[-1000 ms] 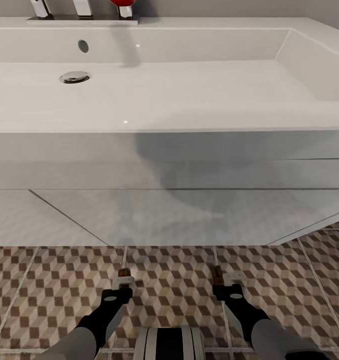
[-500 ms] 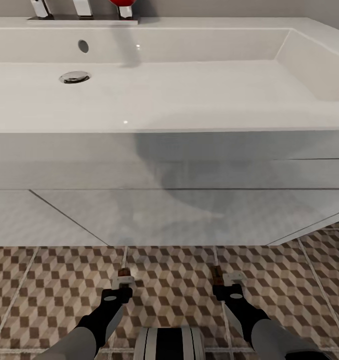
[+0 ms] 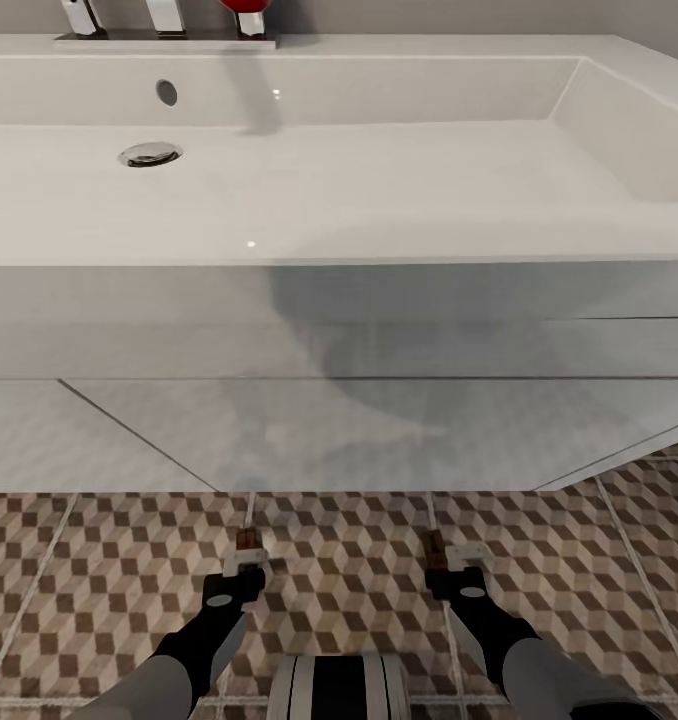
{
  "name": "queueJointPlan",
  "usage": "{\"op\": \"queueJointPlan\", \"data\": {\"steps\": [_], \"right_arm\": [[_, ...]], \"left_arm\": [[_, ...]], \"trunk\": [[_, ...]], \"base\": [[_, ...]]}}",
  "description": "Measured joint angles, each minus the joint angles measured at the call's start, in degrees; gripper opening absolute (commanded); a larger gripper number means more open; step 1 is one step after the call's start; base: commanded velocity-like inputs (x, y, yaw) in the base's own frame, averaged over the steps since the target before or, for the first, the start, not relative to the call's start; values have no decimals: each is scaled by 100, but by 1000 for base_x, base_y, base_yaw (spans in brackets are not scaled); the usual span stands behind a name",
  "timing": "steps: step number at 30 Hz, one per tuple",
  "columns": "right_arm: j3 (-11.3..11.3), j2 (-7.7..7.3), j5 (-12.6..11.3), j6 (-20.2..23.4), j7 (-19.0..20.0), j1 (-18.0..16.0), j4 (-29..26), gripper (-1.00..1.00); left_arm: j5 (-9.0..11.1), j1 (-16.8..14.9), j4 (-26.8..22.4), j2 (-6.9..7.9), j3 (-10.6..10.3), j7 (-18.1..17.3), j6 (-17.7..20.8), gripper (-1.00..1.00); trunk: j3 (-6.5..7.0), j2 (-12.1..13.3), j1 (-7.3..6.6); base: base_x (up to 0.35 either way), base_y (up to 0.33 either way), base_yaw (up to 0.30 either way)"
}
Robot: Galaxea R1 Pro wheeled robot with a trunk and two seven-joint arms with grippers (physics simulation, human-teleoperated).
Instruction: Take the four mousetraps from the cabinet in the bathroom and place them on the bathroom floor. Make sure all four end up on the same floor surface, and ensure that at least two of them are either under or directly next to the same bathroom sink.
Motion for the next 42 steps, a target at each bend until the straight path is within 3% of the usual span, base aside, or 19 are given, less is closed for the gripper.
{"op": "queueJointPlan", "data": {"steps": [14,22,30,42], "right_arm": [[-25,0,-38,-224,1,0,8,-100],[-28,-4,-51,-323,-3,-2,8,-100],[-35,-10,-58,-140,-9,-125,10,-100],[-52,26,-74,232,-14,-460,34,-100]], "left_arm": [[10,-2,30,2,-6,-6,58,-100],[1,-70,12,-3,-11,-7,409,-100],[9,-400,45,-21,-7,-5,882,-100],[4,-556,36,-159,-6,-4,957,-100]], "trunk": [[0,0,0],[0,0,0],[1,0,0],[0,0,0]], "base": [[0,0,0],[0,0,0],[0,0,0],[0,0,0]]}}
